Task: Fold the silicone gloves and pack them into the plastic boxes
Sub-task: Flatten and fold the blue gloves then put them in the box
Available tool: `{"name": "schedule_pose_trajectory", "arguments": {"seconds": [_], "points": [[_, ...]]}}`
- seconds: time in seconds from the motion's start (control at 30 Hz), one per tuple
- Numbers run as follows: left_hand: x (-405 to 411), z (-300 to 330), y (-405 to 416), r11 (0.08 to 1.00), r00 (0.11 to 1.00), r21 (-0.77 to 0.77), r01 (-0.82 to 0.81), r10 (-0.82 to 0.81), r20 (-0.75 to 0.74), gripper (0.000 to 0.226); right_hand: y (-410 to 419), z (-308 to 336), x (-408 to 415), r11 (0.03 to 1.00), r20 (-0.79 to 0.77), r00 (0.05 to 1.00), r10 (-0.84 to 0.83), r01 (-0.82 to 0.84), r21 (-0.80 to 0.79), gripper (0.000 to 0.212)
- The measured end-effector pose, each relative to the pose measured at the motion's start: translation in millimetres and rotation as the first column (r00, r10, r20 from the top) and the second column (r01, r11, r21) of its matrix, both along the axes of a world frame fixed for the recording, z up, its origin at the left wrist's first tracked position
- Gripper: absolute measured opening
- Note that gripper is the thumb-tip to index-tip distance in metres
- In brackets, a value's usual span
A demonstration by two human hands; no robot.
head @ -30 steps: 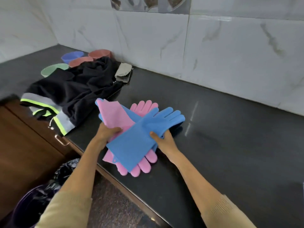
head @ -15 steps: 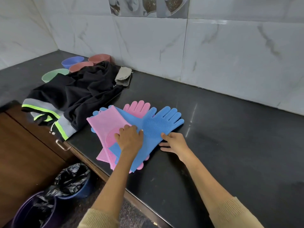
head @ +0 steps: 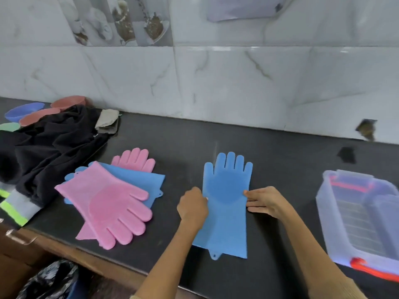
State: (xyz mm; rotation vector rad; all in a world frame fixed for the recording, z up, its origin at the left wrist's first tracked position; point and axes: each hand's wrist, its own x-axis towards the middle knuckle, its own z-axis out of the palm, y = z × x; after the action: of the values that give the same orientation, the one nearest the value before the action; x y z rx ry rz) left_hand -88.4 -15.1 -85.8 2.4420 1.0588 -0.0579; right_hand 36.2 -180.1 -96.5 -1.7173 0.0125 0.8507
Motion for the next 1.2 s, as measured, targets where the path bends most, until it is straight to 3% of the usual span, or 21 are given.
{"name": "schedule_pose_trajectory", "arguments": {"seconds": [0.13,0.27,0.63,0.73,0.8,0.9,1.07,1.2], "points": [[13.5,-5.8,-53.4,0.982,0.986,-0.141,0.128,-0.111,0.123,0.017,-62.9,-4.0,-2.0,0.978,0.109,0.975,-0.193,0.201,-0.063,0.019],[18.7,-11.4,-87.9,0.966,0.966,-0.153,0.208,-0.178,0.185,0.017,-99.1,-7.8,-13.7,0.939,0.197,0.928,-0.317,0.336,-0.069,0.009],[23.0,-14.0,-117.4,0.939,0.939,-0.164,0.303,-0.265,0.221,0.016,-136.3,-4.7,-26.9,0.892,0.228,0.885,-0.405,0.437,-0.111,0.021],[17.0,-10.3,-111.1,0.924,0.944,-0.246,0.293,-0.239,0.225,0.019,-131.0,-2.2,-32.6,0.824,0.482,0.819,-0.311,0.485,-0.293,0.025],[10.6,-6.7,-99.7,0.942,0.960,-0.252,0.223,-0.167,0.223,0.021,-120.6,4.1,-34.6,0.727,0.676,0.715,-0.176,0.558,-0.401,0.024],[-4.1,-1.0,-65.6,0.975,0.971,-0.220,0.027,0.027,0.239,0.020,-87.2,17.1,-29.8,0.755,0.710,0.694,-0.123,0.530,-0.387,0.020],[-49.9,9.0,17.2,0.924,0.875,-0.218,-0.314,0.371,0.310,0.020,3.9,17.7,-30.5,0.893,0.660,0.745,0.096,0.228,-0.388,0.019],[-87.4,12.9,60.5,0.854,0.777,-0.226,-0.468,0.519,0.355,0.022,78.1,13.0,-48.9,0.898,0.590,0.746,0.307,-0.023,-0.439,0.017]]}}
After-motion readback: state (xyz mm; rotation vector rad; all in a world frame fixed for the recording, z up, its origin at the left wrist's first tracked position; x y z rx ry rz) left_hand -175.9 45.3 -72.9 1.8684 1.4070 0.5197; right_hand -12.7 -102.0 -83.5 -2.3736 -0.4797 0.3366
